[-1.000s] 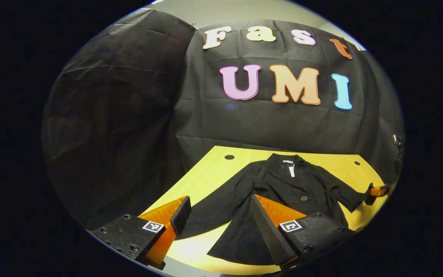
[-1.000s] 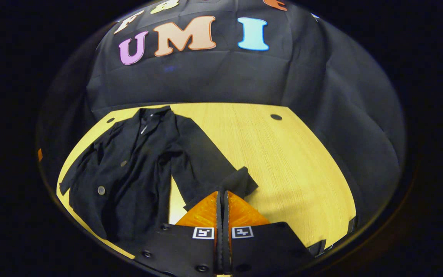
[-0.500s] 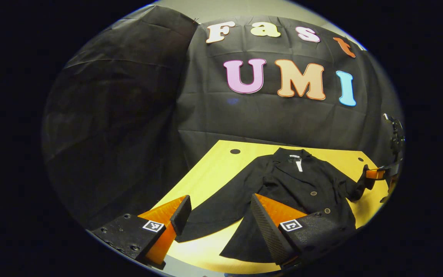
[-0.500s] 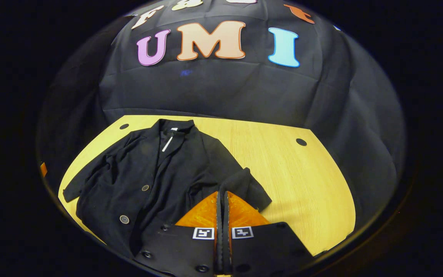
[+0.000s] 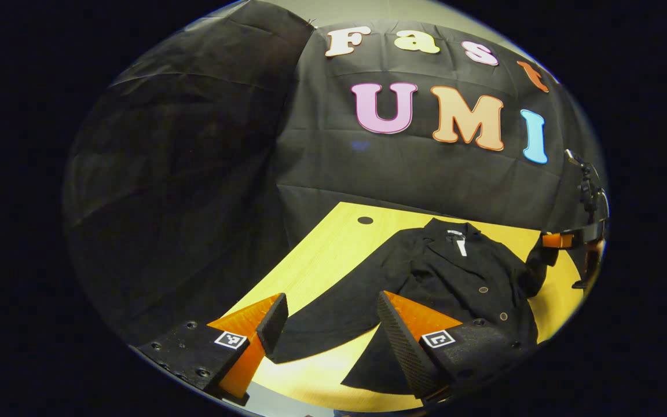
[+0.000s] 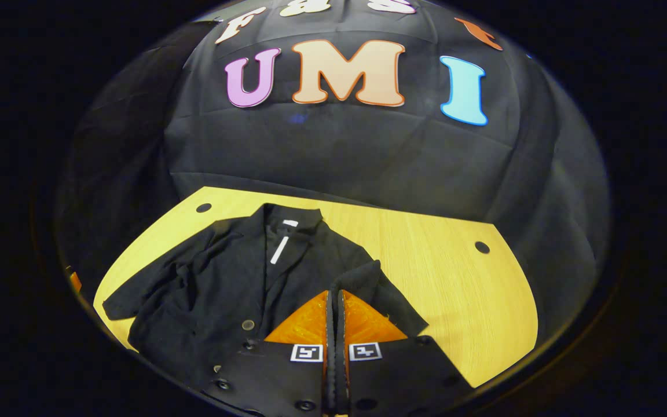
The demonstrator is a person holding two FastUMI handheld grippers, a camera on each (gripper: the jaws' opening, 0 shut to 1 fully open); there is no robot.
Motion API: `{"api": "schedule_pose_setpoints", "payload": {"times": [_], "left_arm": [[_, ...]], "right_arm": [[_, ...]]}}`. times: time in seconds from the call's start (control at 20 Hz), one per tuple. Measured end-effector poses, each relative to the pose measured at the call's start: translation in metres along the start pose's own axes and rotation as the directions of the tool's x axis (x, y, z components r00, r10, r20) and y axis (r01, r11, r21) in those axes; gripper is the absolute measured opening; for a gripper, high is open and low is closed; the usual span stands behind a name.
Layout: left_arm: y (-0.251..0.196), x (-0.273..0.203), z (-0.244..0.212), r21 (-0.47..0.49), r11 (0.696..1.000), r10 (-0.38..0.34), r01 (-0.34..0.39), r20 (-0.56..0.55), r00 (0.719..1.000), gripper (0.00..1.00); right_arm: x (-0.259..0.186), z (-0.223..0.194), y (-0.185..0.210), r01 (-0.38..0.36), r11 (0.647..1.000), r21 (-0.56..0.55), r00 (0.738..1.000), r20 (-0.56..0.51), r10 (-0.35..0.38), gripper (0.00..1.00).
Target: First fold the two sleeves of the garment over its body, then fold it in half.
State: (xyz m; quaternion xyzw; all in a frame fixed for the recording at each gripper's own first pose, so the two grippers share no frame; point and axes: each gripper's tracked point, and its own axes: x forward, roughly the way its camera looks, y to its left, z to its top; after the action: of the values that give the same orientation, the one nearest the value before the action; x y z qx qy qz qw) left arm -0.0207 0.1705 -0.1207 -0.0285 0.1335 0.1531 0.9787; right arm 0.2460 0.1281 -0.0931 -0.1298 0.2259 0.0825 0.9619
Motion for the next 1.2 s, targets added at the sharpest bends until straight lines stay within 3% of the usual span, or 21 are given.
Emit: {"api": "schedule_pose_setpoints", "payload": {"times": [0.75,1.2], "left_arm": [[0.041,0.013,-0.028,-0.128,0.991,0.032,-0.048,-0.127,0.991,0.95],[0.074,0.022,-0.048,-0.176,0.979,0.066,-0.1,-0.19,0.98,0.95]], "right_arm": [[0.058,0.083,0.131,-0.165,0.984,-0.064,0.984,0.058,0.169,0.02],[0.086,0.082,0.211,-0.274,0.96,-0.061,0.961,0.023,0.276,0.02]]}}
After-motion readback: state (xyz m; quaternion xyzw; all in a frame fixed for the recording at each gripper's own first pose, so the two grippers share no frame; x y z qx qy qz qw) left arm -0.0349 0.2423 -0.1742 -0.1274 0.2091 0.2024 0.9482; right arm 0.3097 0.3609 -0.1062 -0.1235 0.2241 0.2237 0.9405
